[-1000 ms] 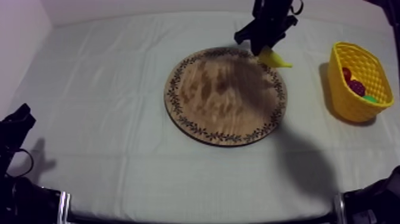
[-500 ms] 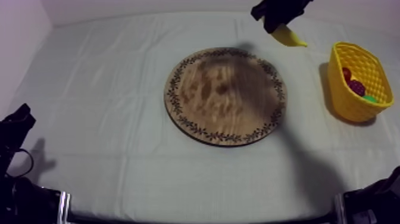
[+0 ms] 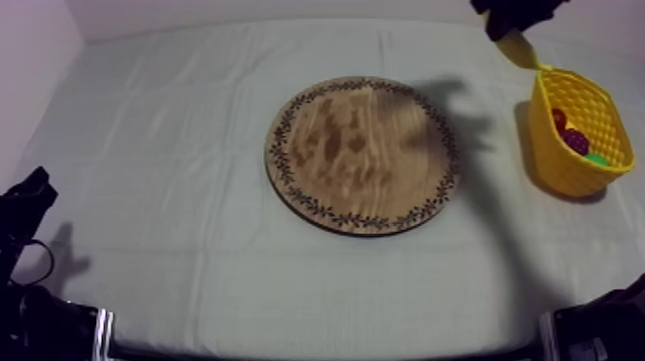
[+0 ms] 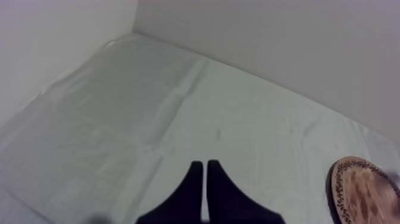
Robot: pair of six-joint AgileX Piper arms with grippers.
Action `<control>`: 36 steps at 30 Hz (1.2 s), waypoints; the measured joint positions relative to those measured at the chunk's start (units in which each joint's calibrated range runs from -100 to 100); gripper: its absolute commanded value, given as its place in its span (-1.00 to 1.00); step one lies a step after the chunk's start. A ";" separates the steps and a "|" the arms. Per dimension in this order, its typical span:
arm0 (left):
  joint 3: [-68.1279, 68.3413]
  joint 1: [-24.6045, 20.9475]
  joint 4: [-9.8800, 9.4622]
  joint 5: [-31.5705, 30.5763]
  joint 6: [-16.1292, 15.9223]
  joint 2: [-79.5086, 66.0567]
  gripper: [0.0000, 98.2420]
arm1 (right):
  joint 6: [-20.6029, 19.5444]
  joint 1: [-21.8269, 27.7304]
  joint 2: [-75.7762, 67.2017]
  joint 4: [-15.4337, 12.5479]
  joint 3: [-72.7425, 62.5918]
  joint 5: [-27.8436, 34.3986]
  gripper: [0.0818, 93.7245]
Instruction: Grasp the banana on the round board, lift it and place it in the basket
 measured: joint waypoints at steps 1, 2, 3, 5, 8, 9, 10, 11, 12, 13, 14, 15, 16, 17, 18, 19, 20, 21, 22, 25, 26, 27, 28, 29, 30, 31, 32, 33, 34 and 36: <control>0.00 0.00 0.00 0.00 0.00 0.00 -1.00 | 0.17 0.79 -1.04 0.20 1.16 -0.14 -0.59; 0.00 0.00 0.00 0.00 0.00 0.00 -1.00 | 0.32 1.61 -2.04 0.32 2.39 -0.14 -0.59; 0.00 0.00 0.00 0.00 0.00 0.00 -1.00 | 0.48 2.28 -2.80 0.46 3.38 -0.14 -0.59; 0.00 0.00 0.00 0.00 0.00 0.00 -1.00 | 1.00 4.13 -4.78 0.80 5.98 -0.38 -0.58; 0.00 0.00 0.00 0.00 0.00 0.00 -1.00 | 1.67 7.27 -7.44 1.17 9.45 -0.54 -0.55; 0.00 0.00 0.00 0.00 0.00 0.00 -1.00 | 1.89 8.16 -8.04 1.25 10.25 -0.69 -0.55; 0.00 0.00 0.00 0.00 0.00 0.00 -1.00 | 2.09 9.35 -8.77 1.48 11.15 -0.88 -0.54; 0.00 0.00 0.00 0.00 0.00 0.00 -1.00 | 2.39 10.54 -9.41 1.64 11.97 -1.08 -0.54; 0.00 0.00 0.00 0.00 0.00 0.00 -1.00 | 2.70 11.72 -10.00 1.80 12.70 -1.25 -0.54; 0.00 0.00 0.00 0.00 0.00 0.00 -1.00 | 2.95 12.66 -10.40 1.96 13.22 -1.58 -0.54; 0.00 0.00 0.00 0.00 0.00 0.00 -1.00 | 3.29 13.81 -10.84 2.12 13.87 -1.68 -0.54; 0.00 0.00 0.00 0.00 0.00 0.00 -1.00 | 3.55 14.96 -11.23 2.25 14.56 -1.91 -0.53; 0.00 0.00 0.00 0.00 0.00 0.00 -1.00 | 3.76 15.82 -11.45 2.32 15.24 -2.25 -0.53; 0.00 0.00 0.00 0.00 0.00 0.00 -1.00 | 4.03 16.86 -11.62 2.50 15.99 -2.48 -0.53; 0.00 0.00 0.00 0.00 0.00 0.00 -1.00 | 4.23 17.98 -11.63 2.81 16.70 -2.69 -0.53; 0.00 0.00 0.00 0.00 0.00 0.00 -1.00 | 4.31 18.63 -11.63 3.00 17.21 -2.86 -0.52; 0.00 0.00 0.00 0.00 0.00 0.00 -1.00 | 4.35 19.34 -11.55 3.15 17.76 -3.09 -0.52; 0.00 0.00 0.00 0.00 0.00 0.00 -1.00 | 4.37 19.93 -11.31 3.16 18.15 -3.41 -0.52; 0.00 0.00 0.00 0.00 0.00 0.00 -1.00 | 4.40 20.39 -11.01 3.16 18.37 -3.85 -0.52; 0.00 0.00 0.00 0.00 0.00 0.00 -1.00 | 4.42 20.93 -9.65 3.45 18.34 -5.24 -0.52; 0.00 0.00 0.00 0.00 0.00 0.00 -1.00 | 4.42 20.97 -9.15 3.45 18.28 -5.24 -0.51; 0.00 0.00 0.00 0.00 0.00 0.00 -1.00 | 4.39 20.97 -8.44 3.45 18.08 -5.42 -0.51; 0.00 0.00 0.00 0.00 0.00 0.00 -1.00 | 4.34 20.97 -7.68 3.45 17.87 -5.87 -0.51; 0.00 0.00 0.00 0.00 0.00 0.00 -1.00 | 4.27 20.93 -6.86 3.40 17.57 -6.35 -0.51; 0.00 0.00 0.00 0.00 0.00 0.00 -1.00 | 4.17 20.90 -6.01 3.40 17.24 -6.51 -0.50; 0.00 0.00 0.00 0.00 0.00 0.00 -1.00 | 4.02 20.80 -5.07 3.40 16.90 -6.68 -0.49; 0.00 0.00 0.00 0.00 0.00 0.00 -1.00 | 3.82 20.71 -4.10 3.40 16.69 -6.87 -0.48; 0.00 0.00 0.00 0.00 0.00 0.00 -1.00 | 3.63 20.67 -3.33 3.40 16.53 -7.32 -0.47; 0.00 0.00 0.00 0.00 0.00 0.00 -1.00 | 3.47 20.49 -2.27 3.46 16.36 -7.71 -0.46; 0.00 0.00 0.00 0.00 0.00 0.00 -1.00 | 3.22 20.26 -0.36 3.63 16.28 -8.84 -0.44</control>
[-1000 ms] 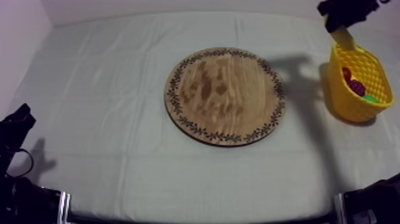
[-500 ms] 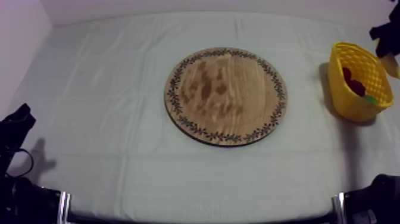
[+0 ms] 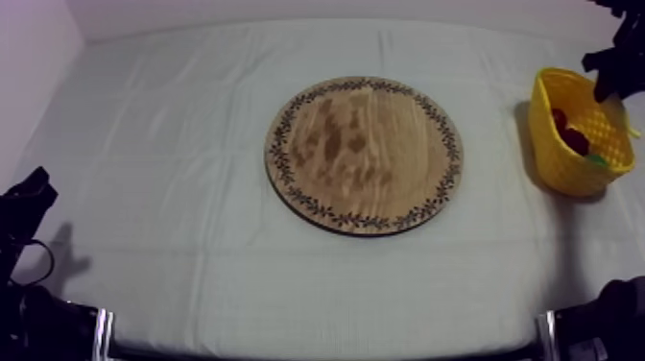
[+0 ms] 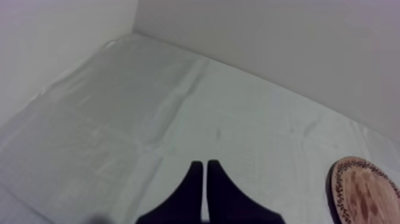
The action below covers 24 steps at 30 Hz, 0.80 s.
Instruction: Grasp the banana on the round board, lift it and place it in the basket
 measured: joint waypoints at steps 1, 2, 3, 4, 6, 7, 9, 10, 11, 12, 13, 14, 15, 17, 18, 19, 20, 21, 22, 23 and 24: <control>0.00 0.00 0.00 0.00 0.00 0.00 -1.00 | -0.28 -0.18 1.06 0.00 0.00 -0.18 -0.43; 0.00 0.00 0.00 0.00 0.00 0.00 -1.00 | -0.61 -0.32 2.11 0.00 0.00 -0.32 -0.41; 0.00 0.00 0.00 0.00 0.00 0.00 -1.00 | -0.74 -0.40 3.12 0.00 -0.04 -0.63 -0.39; 0.00 0.00 0.00 0.00 0.00 0.00 -1.00 | -0.98 -0.50 4.13 0.00 -0.04 -1.19 -0.36; 0.00 0.00 0.00 0.00 0.00 0.00 -1.00 | -1.48 -0.66 5.80 0.06 -0.04 -2.35 -0.27; 0.00 0.00 0.00 0.00 0.00 0.00 -1.00 | -1.70 -0.71 6.67 0.20 0.10 -2.71 -0.22; 0.00 0.00 0.00 0.00 0.00 0.00 -1.00 | -2.13 -0.87 8.07 0.42 0.10 -3.46 -0.09; 0.00 0.00 0.00 0.00 0.00 0.00 -1.00 | -2.26 -0.97 8.76 0.46 0.17 -4.21 0.01; 0.00 0.00 0.00 0.00 0.00 0.00 -1.00 | -2.28 -1.01 9.41 0.59 0.17 -4.58 0.11; 0.00 0.00 0.00 0.00 0.00 0.00 -1.00 | -2.29 -1.01 9.94 0.60 0.09 -4.66 0.21; 0.00 0.00 0.00 0.00 0.00 0.00 -1.00 | -2.32 -1.01 10.41 0.60 0.02 -4.87 0.32; 0.00 0.00 0.00 0.00 0.00 0.00 -1.00 | -2.32 -1.01 10.72 0.60 -0.15 -4.88 0.43; 0.00 0.00 0.00 0.00 0.00 0.00 -1.00 | -2.32 -1.01 10.93 0.60 -0.33 -5.02 0.53; 0.00 0.00 0.00 0.00 0.00 0.00 -1.00 | -2.32 -1.01 11.02 0.60 -0.74 -5.09 0.69; 0.00 0.00 0.00 0.00 0.00 0.00 -1.00 | -2.32 -1.01 11.02 0.60 -0.83 -5.27 0.74; 0.00 0.00 0.00 0.00 0.00 0.00 -1.00 | -2.36 -1.01 11.02 0.60 -0.90 -5.27 0.78; 0.00 0.00 0.00 0.00 0.00 0.00 -1.00 | -2.44 -1.01 11.02 0.60 -0.96 -5.27 0.81; 0.00 0.00 0.00 0.00 0.00 0.00 -1.00 | -2.62 -1.01 10.88 0.60 -1.04 -5.27 0.82; 0.00 0.00 0.00 0.00 0.00 0.00 -1.00 | -2.62 -1.01 10.69 0.60 -1.11 -5.27 0.84; 0.00 0.00 0.00 0.00 0.00 0.00 -1.00 | -2.62 -1.01 10.34 0.60 -1.17 -5.27 0.84; 0.00 0.00 0.00 0.00 0.00 0.00 -1.00 | -2.65 -1.01 9.95 0.53 -1.19 -5.27 0.82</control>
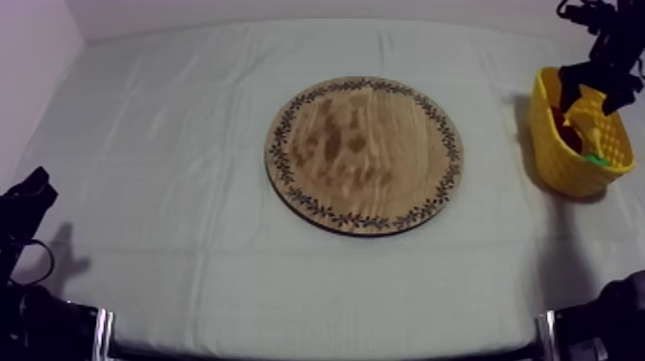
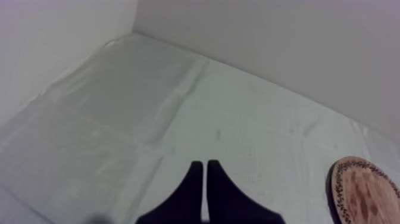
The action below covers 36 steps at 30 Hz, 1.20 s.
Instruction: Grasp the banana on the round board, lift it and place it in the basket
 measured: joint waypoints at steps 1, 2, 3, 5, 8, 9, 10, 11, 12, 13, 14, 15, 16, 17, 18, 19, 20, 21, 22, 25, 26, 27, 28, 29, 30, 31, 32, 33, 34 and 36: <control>0.00 0.00 0.00 0.00 0.00 0.00 -1.00 | 0.00 0.00 -0.47 -0.04 0.00 -0.16 0.77; 0.00 0.00 0.00 0.00 0.00 0.00 -1.00 | -0.03 -0.02 -1.06 -0.07 0.00 -0.16 0.71; 0.00 0.00 0.00 0.00 0.00 0.00 -1.00 | -0.03 -0.05 -1.70 -0.11 0.09 -0.28 0.65; 0.00 0.00 0.00 0.00 0.00 0.00 -1.00 | -0.21 -0.05 -3.09 -0.23 0.40 -0.67 0.58; 0.00 0.00 0.00 0.00 0.00 0.00 -1.00 | -0.64 0.04 -5.86 -0.75 1.00 -2.24 0.46; 0.00 0.00 0.00 0.00 0.00 0.00 -1.00 | -0.82 0.12 -7.04 -0.75 1.50 -2.98 0.41; 0.00 0.00 0.00 0.00 0.00 0.00 -1.00 | -1.06 0.12 -8.27 -0.75 2.14 -3.43 0.36; 0.00 0.00 0.00 0.00 0.00 0.00 -1.00 | -1.27 0.12 -9.55 -0.75 2.93 -4.16 0.32; 0.00 0.00 0.00 0.00 0.00 0.00 -1.00 | -1.31 0.04 -10.94 -0.75 3.88 -5.32 0.27; 0.00 0.00 0.00 0.00 0.00 0.00 -1.00 | -1.31 0.04 -12.36 -0.75 4.95 -6.42 0.22; 0.00 0.00 0.00 0.00 0.00 0.00 -1.00 | -1.25 0.04 -13.52 -0.75 5.88 -7.21 0.17; 0.00 0.00 0.00 0.00 0.00 0.00 -1.00 | -1.06 0.08 -15.09 -0.84 7.21 -8.15 0.11; 0.00 0.00 0.00 0.00 0.00 0.00 -1.00 | -0.80 0.08 -16.68 -0.99 8.66 -9.14 0.04; 0.00 0.00 0.00 0.00 0.00 0.00 -1.00 | -0.62 0.04 -17.93 -1.01 9.86 -9.94 -0.02; 0.00 0.00 0.00 0.00 0.00 0.00 -1.00 | -0.52 -0.13 -19.57 -1.01 11.44 -11.07 -0.08; 0.00 0.00 0.00 0.00 0.00 0.00 -1.00 | -0.52 -0.32 -21.25 -1.01 13.09 -12.19 -0.14; 0.00 0.00 0.00 0.00 0.00 0.00 -1.00 | -0.52 -0.51 -22.95 -1.01 14.73 -13.03 -0.19; 0.00 0.00 0.00 0.00 0.00 0.00 -1.00 | -0.56 -0.72 -24.65 -1.01 16.36 -13.88 -0.23; 0.00 0.00 0.00 0.00 0.00 0.00 -1.00 | -0.65 -0.97 -26.43 -1.01 18.05 -14.79 -0.28; 0.00 0.00 0.00 0.00 0.00 0.00 -1.00 | -0.66 -1.74 -31.57 -1.29 22.79 -17.91 -0.43; 0.00 0.00 0.00 0.00 0.00 0.00 -1.00 | -0.41 -2.07 -33.48 -1.49 24.15 -18.68 -0.49; 0.00 0.00 0.00 0.00 0.00 0.00 -1.00 | 0.10 -2.35 -34.96 -1.71 25.82 -19.50 -0.58; 0.00 0.00 0.00 0.00 0.00 0.00 -1.00 | 0.76 -2.71 -36.87 -2.05 27.50 -20.25 -0.65; 0.00 0.00 0.00 0.00 0.00 0.00 -1.00 | 1.34 -2.98 -38.78 -2.66 29.06 -20.62 -0.70; 0.00 0.00 0.00 0.00 0.00 0.00 -1.00 | 1.78 -3.15 -40.27 -3.27 30.51 -20.87 -0.75; 0.00 0.00 0.00 0.00 0.00 0.00 -1.00 | 2.46 -3.22 -42.15 -4.06 31.89 -21.20 -0.78; 0.00 0.00 0.00 0.00 0.00 0.00 -1.00 | 3.11 -3.25 -44.04 -4.64 33.18 -21.61 -0.82; 0.00 0.00 0.00 0.00 0.00 0.00 -1.00 | 3.63 -3.33 -45.89 -5.00 34.16 -22.12 -0.84; 0.00 0.00 0.00 0.00 0.00 0.00 -1.00 | 4.30 -3.42 -47.77 -5.51 35.40 -22.83 -0.86; 0.00 0.00 0.00 0.00 0.00 0.00 -1.00 | 5.72 -3.50 -51.12 -7.34 37.58 -23.85 -0.88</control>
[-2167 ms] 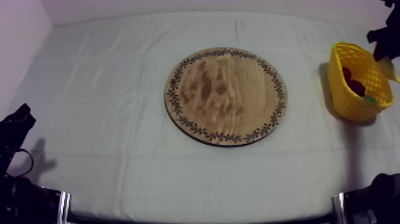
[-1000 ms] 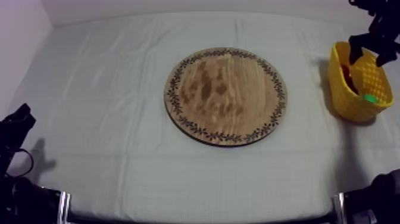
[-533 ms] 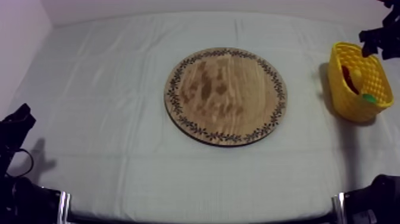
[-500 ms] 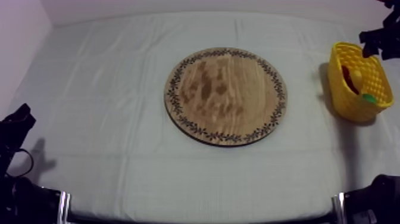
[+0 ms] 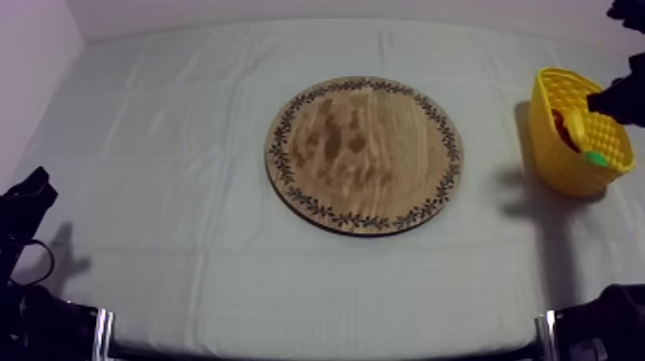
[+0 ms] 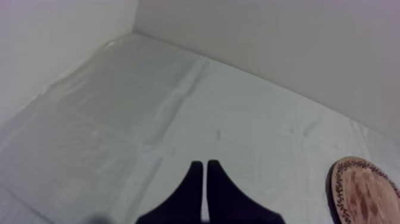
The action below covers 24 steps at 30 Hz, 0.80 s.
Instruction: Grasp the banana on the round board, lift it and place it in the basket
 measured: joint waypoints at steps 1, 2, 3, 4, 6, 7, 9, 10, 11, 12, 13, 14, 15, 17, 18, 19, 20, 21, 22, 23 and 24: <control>0.00 0.00 0.00 0.00 0.00 0.00 -1.00 | 0.62 -0.03 -1.89 -0.74 1.25 -0.49 -0.89; 0.00 0.00 0.00 0.00 0.00 0.00 -1.00 | 1.04 0.02 -3.78 -1.24 2.49 -0.88 -0.89; 0.00 0.00 0.00 0.00 0.00 0.00 -1.00 | 1.37 0.07 -5.28 -1.88 3.47 -1.22 -0.89; 0.00 0.00 0.00 0.00 0.00 0.00 -1.00 | 1.74 0.23 -7.21 -2.53 4.76 -1.70 -0.90; 0.00 0.00 0.00 0.00 0.00 0.00 -1.00 | 2.62 0.55 -11.14 -4.12 7.50 -2.65 -0.93; 0.00 0.00 0.00 0.00 0.00 0.00 -1.00 | 3.18 0.71 -13.11 -5.03 8.94 -3.08 -0.95; 0.00 0.00 0.00 0.00 0.00 0.00 -1.00 | 4.59 0.95 -17.27 -6.91 11.82 -4.12 -0.97; 0.00 0.00 0.00 0.00 0.00 0.00 -1.00 | 5.44 1.07 -18.93 -7.97 13.52 -4.74 -0.97; 0.00 0.00 0.00 0.00 0.00 0.00 -1.00 | 6.40 1.29 -21.05 -9.02 15.32 -5.50 -0.98; 0.00 0.00 0.00 0.00 0.00 0.00 -1.00 | 7.37 1.52 -23.13 -9.98 17.13 -6.10 -0.98; 0.00 0.00 0.00 0.00 0.00 0.00 -1.00 | 8.15 1.65 -24.76 -10.69 18.55 -6.47 -0.98; 0.00 0.00 0.00 0.00 0.00 0.00 -1.00 | 9.07 1.86 -26.82 -11.42 20.30 -6.63 -0.99; 0.00 0.00 0.00 0.00 0.00 0.00 -1.00 | 10.03 1.97 -28.83 -12.26 22.02 -6.81 -0.99; 0.00 0.00 0.00 0.00 0.00 0.00 -1.00 | 11.78 2.07 -32.74 -13.44 25.19 -6.88 -0.99; 0.00 0.00 0.00 0.00 0.00 0.00 -1.00 | 12.96 2.07 -34.66 -14.22 26.62 -6.65 -0.99; 0.00 0.00 0.00 0.00 0.00 0.00 -1.00 | 14.17 1.96 -36.16 -14.87 27.65 -6.24 -0.99; 0.00 0.00 0.00 0.00 0.00 0.00 -1.00 | 15.41 1.77 -38.06 -15.62 28.92 -5.82 -0.99; 0.00 0.00 0.00 0.00 0.00 0.00 -1.00 | 16.76 1.46 -39.89 -16.18 30.16 -5.41 -0.99; 0.00 0.00 0.00 0.00 0.00 0.00 -1.00 | 17.82 1.19 -41.30 -16.71 31.12 -5.15 -0.99; 0.00 0.00 0.00 0.00 0.00 0.00 -1.00 | 18.98 0.79 -43.02 -16.88 32.27 -5.16 -0.99; 0.00 0.00 0.00 0.00 0.00 0.00 -1.00 | 19.88 0.37 -44.67 -16.88 33.35 -5.25 -0.99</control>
